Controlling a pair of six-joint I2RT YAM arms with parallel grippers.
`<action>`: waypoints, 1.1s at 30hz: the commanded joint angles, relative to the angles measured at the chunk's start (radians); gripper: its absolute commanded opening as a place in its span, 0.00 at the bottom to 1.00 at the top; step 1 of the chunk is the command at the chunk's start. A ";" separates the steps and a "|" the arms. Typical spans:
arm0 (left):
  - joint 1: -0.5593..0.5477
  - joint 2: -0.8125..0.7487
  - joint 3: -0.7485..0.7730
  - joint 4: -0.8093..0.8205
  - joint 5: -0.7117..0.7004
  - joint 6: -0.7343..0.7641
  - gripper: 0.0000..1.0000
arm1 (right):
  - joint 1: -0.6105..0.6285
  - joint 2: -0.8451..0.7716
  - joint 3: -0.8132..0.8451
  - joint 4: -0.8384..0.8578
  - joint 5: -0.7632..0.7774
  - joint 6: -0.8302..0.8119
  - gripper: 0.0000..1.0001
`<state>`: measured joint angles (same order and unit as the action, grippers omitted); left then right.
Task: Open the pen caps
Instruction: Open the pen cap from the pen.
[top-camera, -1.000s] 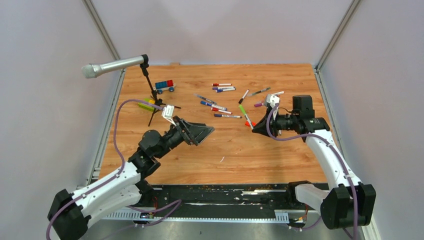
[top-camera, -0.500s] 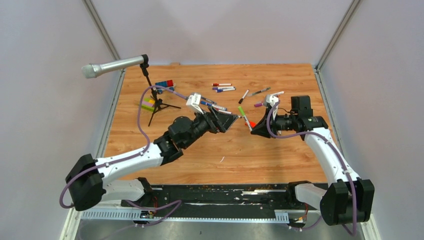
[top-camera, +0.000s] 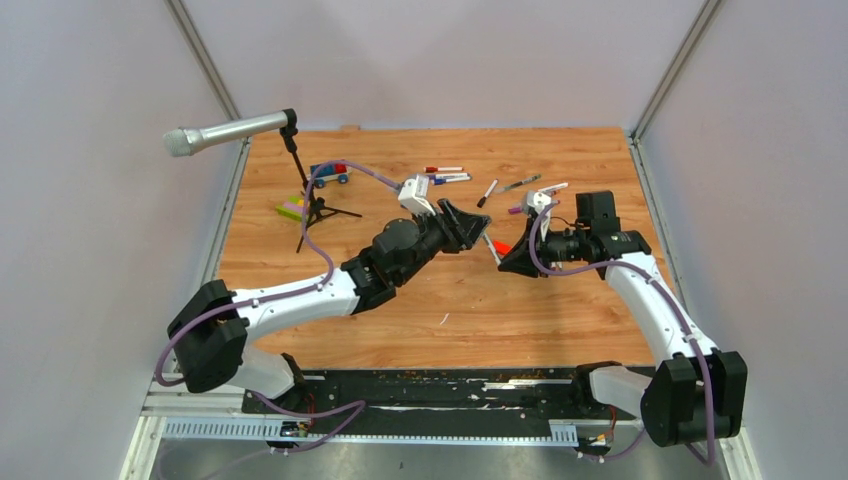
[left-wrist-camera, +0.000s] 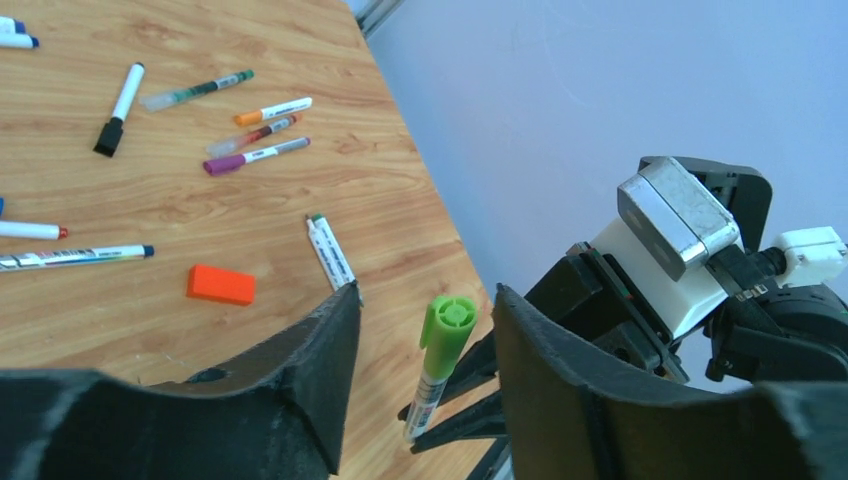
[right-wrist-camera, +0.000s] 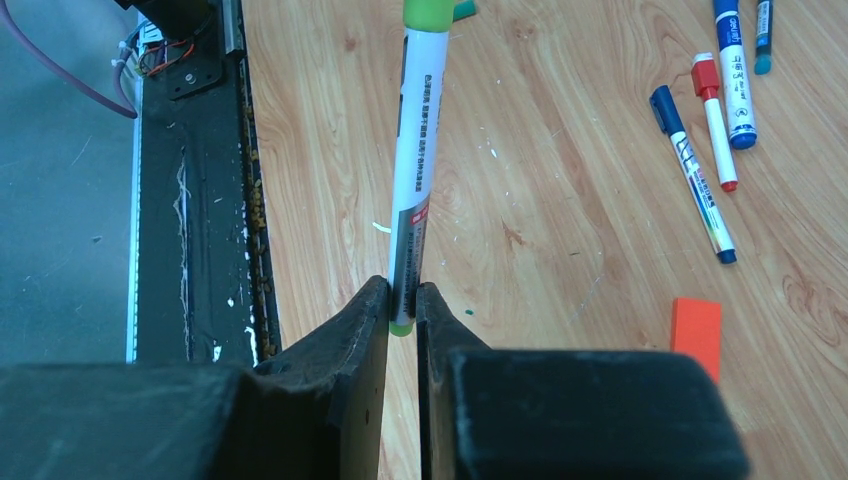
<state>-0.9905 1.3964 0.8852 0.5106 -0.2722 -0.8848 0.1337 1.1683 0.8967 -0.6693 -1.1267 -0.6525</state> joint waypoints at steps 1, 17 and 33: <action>-0.008 0.021 0.052 0.012 -0.037 0.008 0.49 | 0.009 0.005 0.005 0.017 -0.011 -0.021 0.00; -0.008 0.048 -0.050 0.272 0.160 0.023 0.00 | 0.014 0.017 -0.011 0.101 -0.112 0.120 0.60; -0.012 0.107 -0.078 0.427 0.191 0.065 0.00 | 0.014 0.047 -0.046 0.292 -0.177 0.374 0.00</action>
<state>-0.9955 1.5066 0.8093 0.8295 -0.0731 -0.8703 0.1432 1.2057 0.8471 -0.4332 -1.2709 -0.3069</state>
